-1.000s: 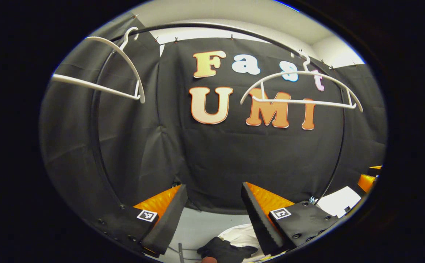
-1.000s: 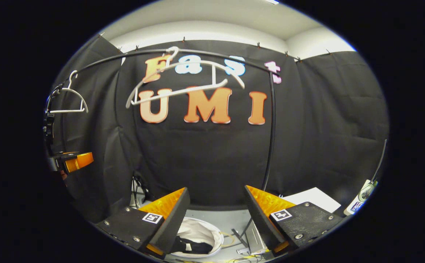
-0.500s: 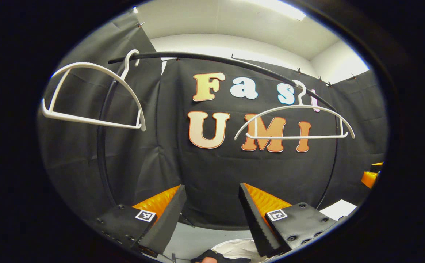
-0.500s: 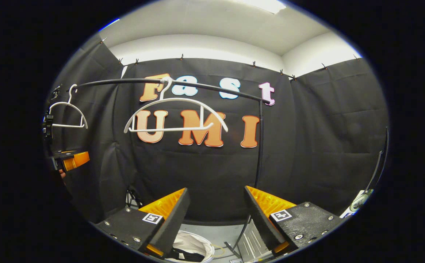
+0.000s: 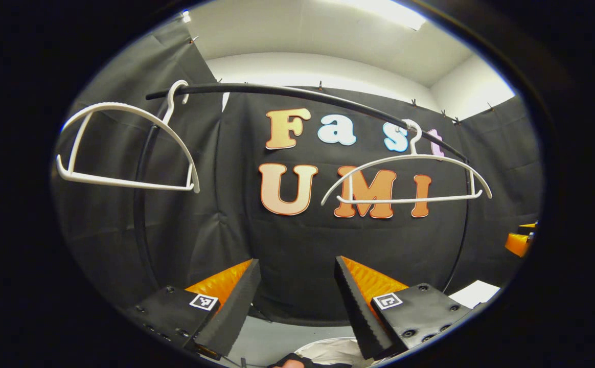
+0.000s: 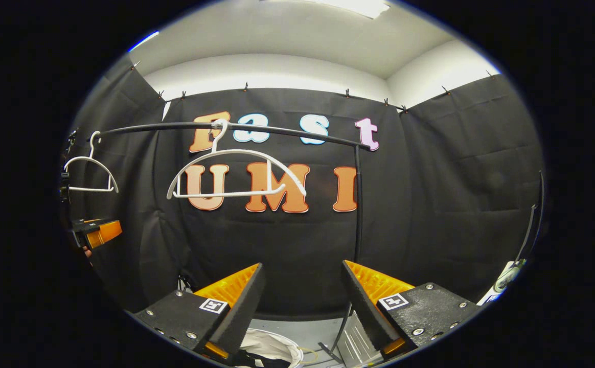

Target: Grasp the clothes on the hanger with both hands and then place them into the laundry hamper below.

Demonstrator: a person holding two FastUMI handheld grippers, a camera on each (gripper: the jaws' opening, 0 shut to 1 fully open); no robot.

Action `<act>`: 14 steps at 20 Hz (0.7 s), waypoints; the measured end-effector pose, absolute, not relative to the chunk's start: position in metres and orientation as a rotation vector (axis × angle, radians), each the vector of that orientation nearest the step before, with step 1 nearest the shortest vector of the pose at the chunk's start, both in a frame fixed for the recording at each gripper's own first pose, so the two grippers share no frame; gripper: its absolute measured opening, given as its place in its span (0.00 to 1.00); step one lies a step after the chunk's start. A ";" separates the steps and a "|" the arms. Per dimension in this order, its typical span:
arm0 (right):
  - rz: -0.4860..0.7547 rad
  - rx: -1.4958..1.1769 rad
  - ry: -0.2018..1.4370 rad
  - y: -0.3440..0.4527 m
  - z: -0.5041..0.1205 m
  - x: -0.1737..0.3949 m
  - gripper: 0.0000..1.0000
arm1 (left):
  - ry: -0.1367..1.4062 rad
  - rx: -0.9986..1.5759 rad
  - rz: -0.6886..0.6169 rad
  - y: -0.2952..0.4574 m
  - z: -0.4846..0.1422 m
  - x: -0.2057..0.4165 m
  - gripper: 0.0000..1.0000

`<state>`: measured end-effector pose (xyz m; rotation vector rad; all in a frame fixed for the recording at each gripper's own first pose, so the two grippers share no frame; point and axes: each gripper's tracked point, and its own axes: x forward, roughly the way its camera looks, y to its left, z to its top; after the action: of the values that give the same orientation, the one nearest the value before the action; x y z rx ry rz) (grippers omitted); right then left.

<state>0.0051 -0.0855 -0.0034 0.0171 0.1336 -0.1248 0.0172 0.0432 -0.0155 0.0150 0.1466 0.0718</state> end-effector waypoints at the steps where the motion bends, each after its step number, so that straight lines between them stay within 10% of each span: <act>1: -0.124 0.018 0.137 -0.085 -0.005 0.005 0.92 | 0.148 0.013 0.071 0.042 -0.016 0.018 0.94; 14: -0.125 0.034 0.170 -0.079 -0.023 0.006 0.92 | 0.167 0.021 0.067 0.043 -0.025 0.017 0.98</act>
<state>0.0061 -0.0793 -0.0226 0.0337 0.1698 -0.1247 0.0168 0.0431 -0.0247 0.0211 0.1669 0.0672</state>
